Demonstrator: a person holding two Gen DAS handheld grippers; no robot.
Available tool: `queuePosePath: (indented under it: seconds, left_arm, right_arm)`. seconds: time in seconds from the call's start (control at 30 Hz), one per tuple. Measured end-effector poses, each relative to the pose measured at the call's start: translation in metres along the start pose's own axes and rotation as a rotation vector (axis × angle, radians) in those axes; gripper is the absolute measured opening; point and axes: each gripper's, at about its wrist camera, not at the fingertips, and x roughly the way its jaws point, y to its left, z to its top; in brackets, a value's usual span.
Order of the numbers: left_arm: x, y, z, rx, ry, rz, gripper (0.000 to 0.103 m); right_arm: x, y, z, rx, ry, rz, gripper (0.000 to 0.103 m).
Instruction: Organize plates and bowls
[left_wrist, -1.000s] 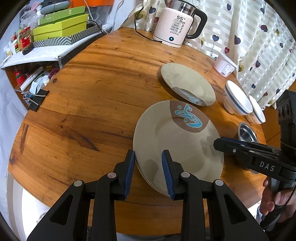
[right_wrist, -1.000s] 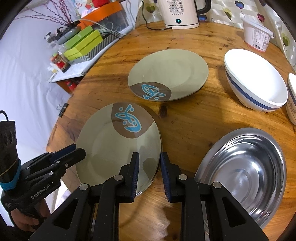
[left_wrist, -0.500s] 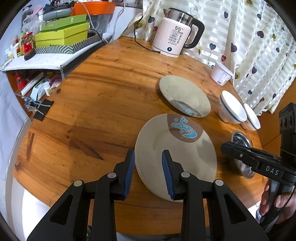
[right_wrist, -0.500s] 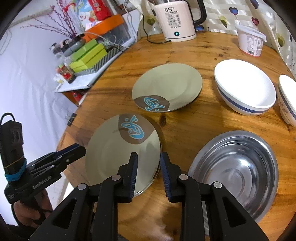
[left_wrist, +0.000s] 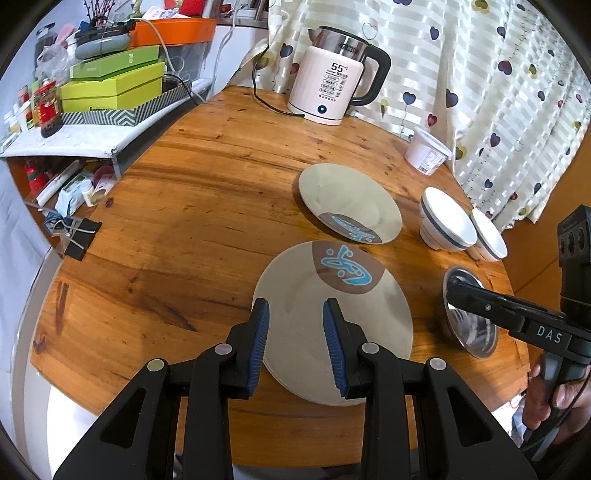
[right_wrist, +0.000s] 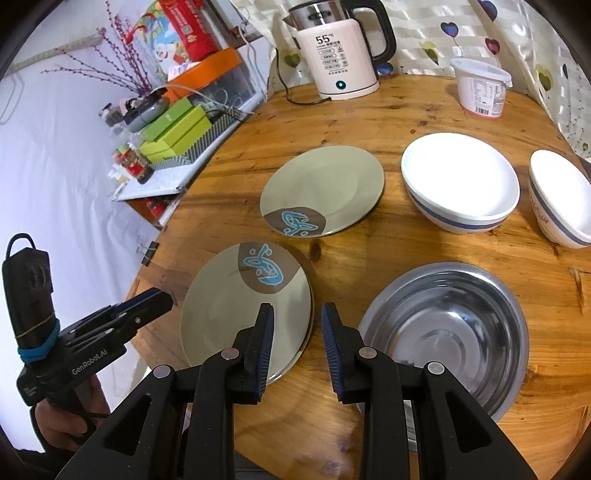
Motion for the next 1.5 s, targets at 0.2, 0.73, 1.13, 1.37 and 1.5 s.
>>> queuePosePath:
  seconds: [0.2, 0.73, 1.13, 1.37, 1.5]
  left_arm:
    - [0.001, -0.001, 0.000, 0.001, -0.001, -0.001, 0.031]
    - [0.011, -0.005, 0.011, 0.012, 0.011, -0.019, 0.032]
    - [0.027, -0.004, 0.031, 0.020, 0.023, -0.046, 0.032]
    - [0.039, -0.006, 0.043, 0.037, 0.029, -0.035, 0.032]
    - [0.047, -0.008, 0.050, 0.045, 0.033, -0.026, 0.032]
  right_arm:
    - [-0.001, -0.001, 0.001, 0.005, -0.001, -0.002, 0.026]
    - [0.006, -0.012, 0.008, 0.043, 0.006, -0.011, 0.026]
    - [0.016, -0.021, 0.021, 0.077, 0.008, -0.012, 0.026]
    - [0.026, -0.027, 0.033, 0.092, 0.014, -0.014, 0.027]
    - [0.031, -0.029, 0.038, 0.098, 0.020, -0.012, 0.029]
